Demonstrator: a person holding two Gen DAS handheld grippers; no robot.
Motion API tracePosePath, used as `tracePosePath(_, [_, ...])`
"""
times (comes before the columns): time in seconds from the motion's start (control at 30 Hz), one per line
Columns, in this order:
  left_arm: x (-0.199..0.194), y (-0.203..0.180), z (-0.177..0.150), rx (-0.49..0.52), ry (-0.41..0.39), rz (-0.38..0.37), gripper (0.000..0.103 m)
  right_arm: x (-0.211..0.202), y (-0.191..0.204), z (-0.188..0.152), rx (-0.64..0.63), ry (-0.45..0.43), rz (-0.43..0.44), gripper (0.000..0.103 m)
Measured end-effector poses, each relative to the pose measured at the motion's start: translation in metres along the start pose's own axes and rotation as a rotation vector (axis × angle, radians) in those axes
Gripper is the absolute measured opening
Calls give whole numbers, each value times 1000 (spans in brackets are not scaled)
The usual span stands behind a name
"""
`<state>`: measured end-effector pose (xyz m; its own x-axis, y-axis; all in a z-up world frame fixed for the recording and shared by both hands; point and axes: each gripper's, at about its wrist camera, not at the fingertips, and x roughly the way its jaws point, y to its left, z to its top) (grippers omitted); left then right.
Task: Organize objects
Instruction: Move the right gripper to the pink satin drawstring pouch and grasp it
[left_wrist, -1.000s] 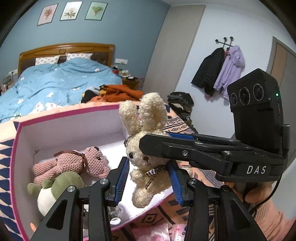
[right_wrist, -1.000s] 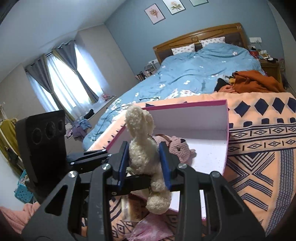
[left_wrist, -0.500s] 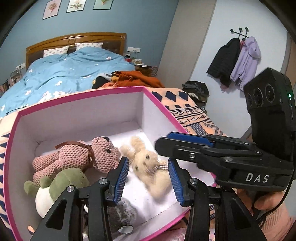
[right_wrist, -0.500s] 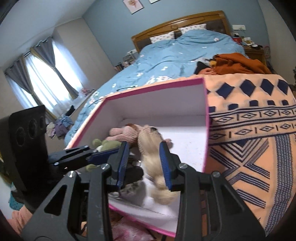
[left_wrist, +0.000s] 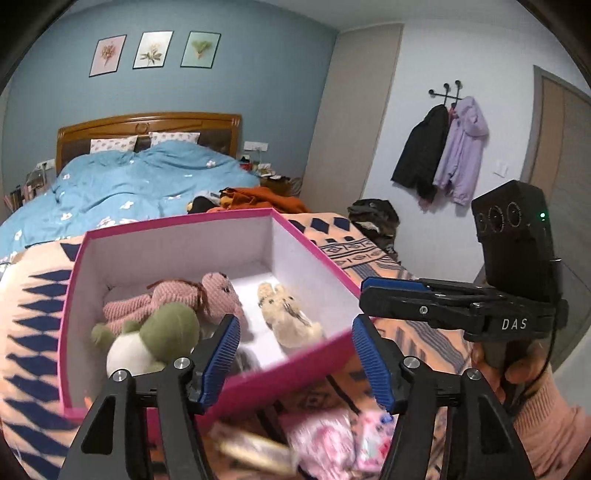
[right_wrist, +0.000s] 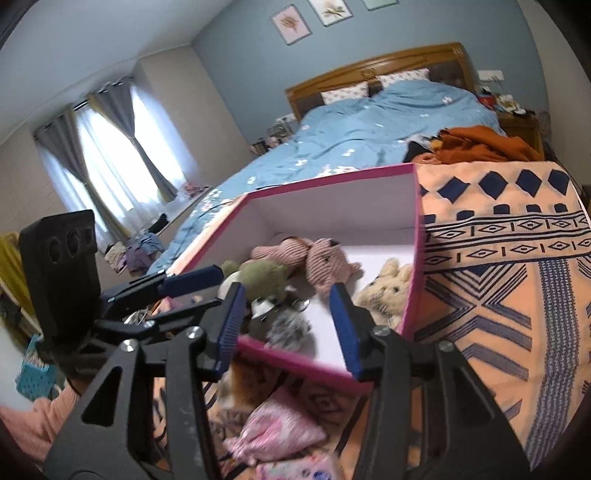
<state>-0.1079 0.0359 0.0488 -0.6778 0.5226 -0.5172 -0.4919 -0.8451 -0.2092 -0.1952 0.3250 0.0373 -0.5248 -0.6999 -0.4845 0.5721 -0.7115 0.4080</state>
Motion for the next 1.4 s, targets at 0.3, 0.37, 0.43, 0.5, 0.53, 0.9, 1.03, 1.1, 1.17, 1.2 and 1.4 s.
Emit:
tracePosePath(0.3, [-17, -19, -57, -19, 60, -67, 66, -11, 13, -57, -33, 96, 0, 52])
tracePosePath(0.37, [-12, -21, -66, -28, 89, -82, 66, -9, 10, -72, -19, 123, -17, 52])
tracePosePath(0.43, [-8, -24, -78, -34, 115, -79, 66, -8, 5, -84, 1, 140, -25, 52])
tracePosePath(0.5, [-2, -24, -90, -53, 144, -81, 66, -6, 0, -95, 28, 162, -21, 52])
tracePosePath(0.53, [0, -22, -94, -69, 154, -85, 66, -4, -2, -100, 39, 170, -31, 52])
tracePosePath(0.9, [25, -8, -121, -156, 251, -59, 66, 14, -6, -113, 56, 230, -75, 53])
tracePosePath(1.03, [33, -9, -122, -158, 274, -52, 66, 21, -4, -106, 29, 232, -86, 54])
tracePosePath(1.1, [37, -10, -122, -158, 286, -49, 65, 28, -5, -102, 17, 241, -93, 57])
tracePosePath(1.17, [39, -10, -124, -159, 295, -41, 65, 37, -6, -98, 1, 258, -88, 58])
tracePosePath(1.2, [40, -10, -125, -160, 301, -38, 64, 42, -6, -97, -6, 267, -86, 58])
tracePosePath(1.4, [38, -9, -126, -164, 298, -30, 59, 64, -8, -93, -25, 309, -59, 58])
